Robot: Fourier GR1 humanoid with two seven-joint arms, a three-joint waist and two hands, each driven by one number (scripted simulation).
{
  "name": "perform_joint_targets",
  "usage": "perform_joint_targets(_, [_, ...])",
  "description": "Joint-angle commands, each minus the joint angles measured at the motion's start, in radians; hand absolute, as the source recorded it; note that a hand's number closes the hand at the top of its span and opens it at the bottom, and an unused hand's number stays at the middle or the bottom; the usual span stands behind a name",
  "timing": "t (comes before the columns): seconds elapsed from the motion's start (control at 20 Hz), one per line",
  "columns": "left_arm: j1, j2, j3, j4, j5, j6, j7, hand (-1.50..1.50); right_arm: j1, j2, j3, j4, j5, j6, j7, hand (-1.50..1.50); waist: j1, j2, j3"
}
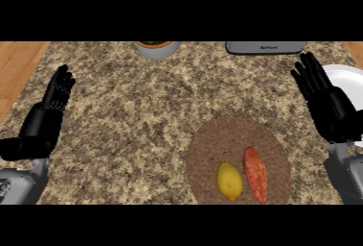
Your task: Pick the lemon from the placemat and place it in the plate
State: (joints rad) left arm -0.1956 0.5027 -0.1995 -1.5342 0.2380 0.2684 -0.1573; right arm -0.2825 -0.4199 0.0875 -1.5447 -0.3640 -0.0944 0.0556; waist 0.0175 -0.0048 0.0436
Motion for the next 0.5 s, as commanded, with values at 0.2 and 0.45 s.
perform_joint_targets(0.2, [0.209, -0.095, -0.06, 0.131, 0.092, -0.006, 0.18, 0.0, -0.008, -0.058, -0.082, -0.092, 0.042, -0.03, -0.071, 1.5, -0.024, 0.003, -0.045])
perform_joint_targets(0.45, [0.188, -0.16, -0.089, 0.132, 0.157, -0.022, 0.282, 0.0, 0.133, -0.096, -0.118, -0.064, 0.321, -0.319, -0.081, -1.5, -0.065, 0.0, -0.044])
